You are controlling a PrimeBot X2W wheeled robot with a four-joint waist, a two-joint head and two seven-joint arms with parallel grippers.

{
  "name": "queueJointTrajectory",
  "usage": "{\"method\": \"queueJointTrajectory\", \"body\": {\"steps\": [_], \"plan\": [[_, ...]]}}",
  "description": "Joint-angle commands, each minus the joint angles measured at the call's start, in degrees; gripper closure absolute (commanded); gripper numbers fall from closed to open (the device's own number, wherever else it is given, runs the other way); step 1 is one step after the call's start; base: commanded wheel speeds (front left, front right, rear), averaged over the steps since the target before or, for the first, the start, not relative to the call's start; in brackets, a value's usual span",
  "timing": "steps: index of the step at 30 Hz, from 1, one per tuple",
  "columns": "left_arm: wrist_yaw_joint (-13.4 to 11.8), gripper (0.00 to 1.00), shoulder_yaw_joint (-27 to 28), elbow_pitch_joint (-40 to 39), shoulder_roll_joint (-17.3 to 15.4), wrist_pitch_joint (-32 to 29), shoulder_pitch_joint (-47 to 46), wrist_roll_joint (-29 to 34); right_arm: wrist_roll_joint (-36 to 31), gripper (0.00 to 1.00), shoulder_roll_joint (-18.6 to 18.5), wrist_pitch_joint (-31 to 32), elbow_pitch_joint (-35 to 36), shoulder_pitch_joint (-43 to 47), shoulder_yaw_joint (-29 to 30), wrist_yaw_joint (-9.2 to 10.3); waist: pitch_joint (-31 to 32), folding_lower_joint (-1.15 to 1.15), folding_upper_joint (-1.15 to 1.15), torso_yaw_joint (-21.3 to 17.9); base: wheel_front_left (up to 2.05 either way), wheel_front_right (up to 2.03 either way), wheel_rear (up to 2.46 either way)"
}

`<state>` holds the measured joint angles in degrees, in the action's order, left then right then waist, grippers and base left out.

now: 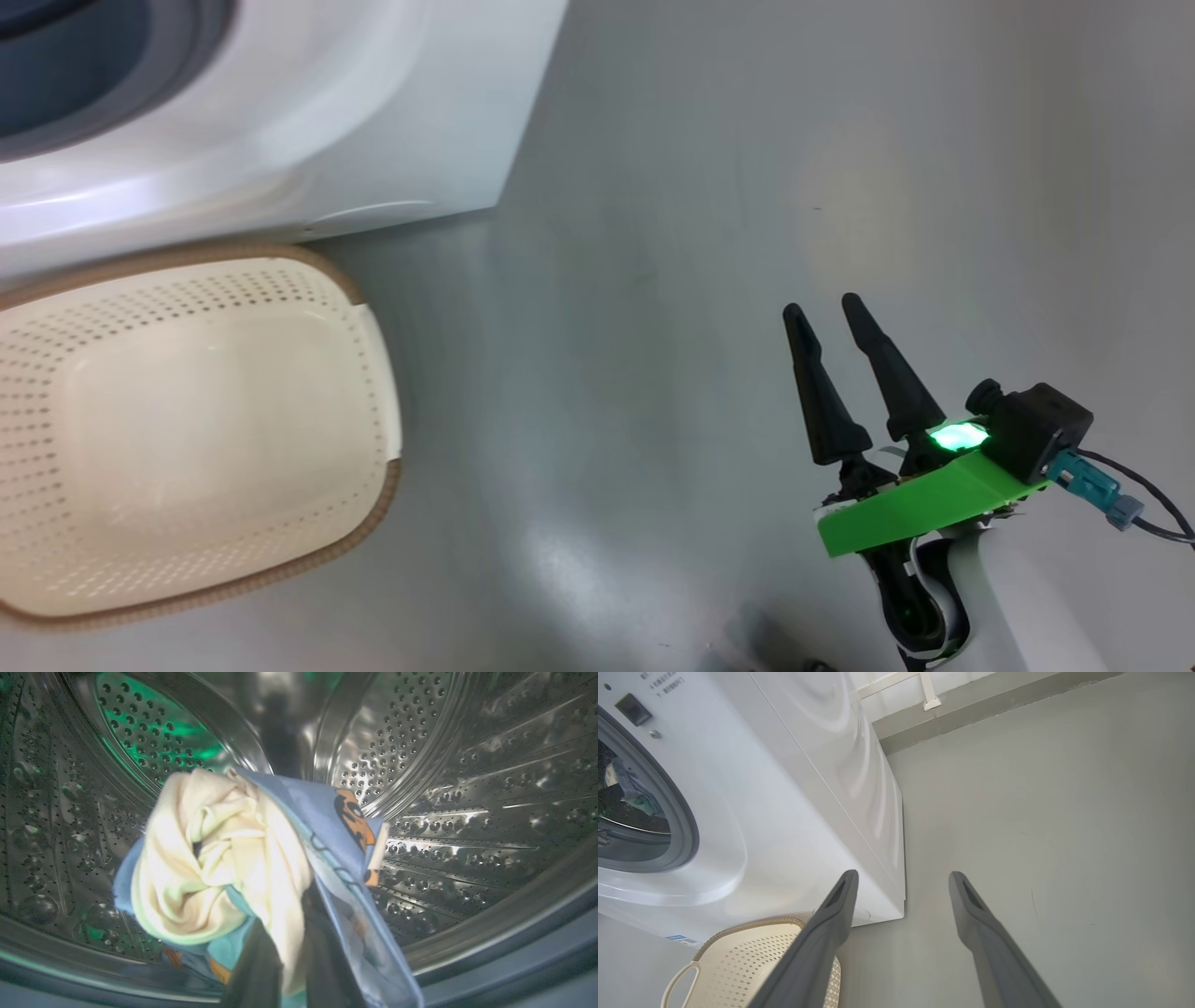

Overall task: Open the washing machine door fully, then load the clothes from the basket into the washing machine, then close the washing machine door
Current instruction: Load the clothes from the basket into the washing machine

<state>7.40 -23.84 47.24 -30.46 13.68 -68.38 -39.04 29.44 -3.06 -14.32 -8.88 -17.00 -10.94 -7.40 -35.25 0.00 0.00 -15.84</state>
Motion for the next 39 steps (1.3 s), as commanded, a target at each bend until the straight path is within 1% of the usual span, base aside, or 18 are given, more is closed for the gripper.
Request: {"method": "queueJointTrajectory", "body": {"steps": [1, 2, 7, 11, 13, 14, 15, 16, 17, 25, 28, 33, 37, 39], "plan": [[0.1, 1.0, 0.6, 0.6, -3.4, 0.3, -2.5, 0.7, 0.9, 0.0, 0.2, -0.7, 1.4, 0.0, -1.6, -0.09, -0.6, 0.0, 0.0, -1.4, 0.0, 0.0, 0.0], [0.1, 1.0, -0.9, 3.6, -3.7, 0.5, -4.6, 1.6, 1.2, 0.0, 0.2, -0.7, 1.6, 0.0, -2.1, -0.09, -0.8, 0.0, 0.0, -2.3, 0.0, 0.0, 0.0], [0.1, 1.0, -5.1, 10.7, -3.7, -0.3, -7.8, 3.0, 1.9, 0.0, 0.2, -0.7, 1.6, 0.4, -3.4, -0.09, -0.9, 0.0, 0.0, -4.2, 0.0, 0.0, 0.0], [0.1, 1.0, -7.9, 14.6, -3.6, -2.5, -9.5, 2.6, 2.2, 0.0, 0.2, -0.7, 1.6, 0.5, -4.2, -0.09, -0.8, 0.0, 0.0, -5.1, 0.0, 0.0, 0.0], [0.1, 1.0, -8.5, 15.3, -3.6, -3.1, -9.9, 2.4, 2.3, 0.0, 0.2, -0.7, 1.6, 0.6, -4.3, -0.09, -0.7, 0.0, 0.0, -5.2, 0.0, 0.0, 0.0], [0.1, 0.85, -9.1, 15.7, -3.6, -3.5, -10.2, 2.0, 2.4, 0.0, 0.2, -0.7, 1.5, 0.6, -4.3, -0.09, -0.7, 0.0, 0.0, -5.3, 0.0, 0.0, 0.0], [0.1, 0.67, -9.5, 16.1, -3.5, -3.6, -10.5, 1.6, 2.4, 0.0, 0.2, -0.7, 1.5, 0.6, -4.3, -0.09, -0.6, 0.0, 0.0, -5.3, 0.0, 0.0, 0.0], [0.1, 0.31, -10.0, 16.3, -3.5, -3.6, -10.7, 1.2, 2.5, 0.0, 0.2, -0.7, 1.5, 0.6, -4.3, -0.09, -0.5, 0.0, 0.0, -5.3, 0.0, 0.0, 0.0], [0.1, 0.0, -10.4, 16.5, -3.4, -3.5, -10.9, 0.8, 2.6, 0.0, 0.2, -0.7, 1.5, 0.7, -4.3, -0.09, -0.4, 0.0, 0.0, -5.3, 0.0, 0.0, 0.0], [0.1, 0.0, -12.2, 16.6, -1.8, -0.8, -8.7, -4.0, 2.2, 0.0, 0.2, -0.7, 1.0, 0.9, -3.8, -0.09, 1.6, 0.0, 0.0, -3.5, 0.0, 0.0, 0.0], [0.1, 0.0, -11.8, 16.4, -0.8, 0.2, -7.1, -6.4, 1.7, 0.0, 0.2, -0.7, 0.7, 0.8, -3.4, -0.09, 2.5, 0.0, 0.0, -2.5, 0.0, 0.0, 0.0], [0.1, 0.0, -11.8, 14.5, 0.8, 1.2, -3.6, -8.7, 0.6, 0.0, 0.2, -0.7, 0.3, 1.1, -2.7, -0.09, 4.2, 0.0, 0.0, -0.8, 0.0, 0.0, 0.0], [0.1, 0.0, -8.6, 10.5, 1.2, 1.3, -0.8, -8.6, -0.3, 0.0, 0.2, -0.7, 0.0, 1.5, -1.9, -0.09, 5.6, 0.0, 0.0, 0.7, 0.0, 0.0, 0.0], [0.1, 0.0, -6.6, 8.4, 1.3, 1.3, 1.2, -6.9, -0.8, 0.0, 0.2, -0.7, -0.2, 1.6, -1.5, -0.09, 6.4, 0.0, 0.0, 1.4, 0.0, 0.0, 0.0]]}}
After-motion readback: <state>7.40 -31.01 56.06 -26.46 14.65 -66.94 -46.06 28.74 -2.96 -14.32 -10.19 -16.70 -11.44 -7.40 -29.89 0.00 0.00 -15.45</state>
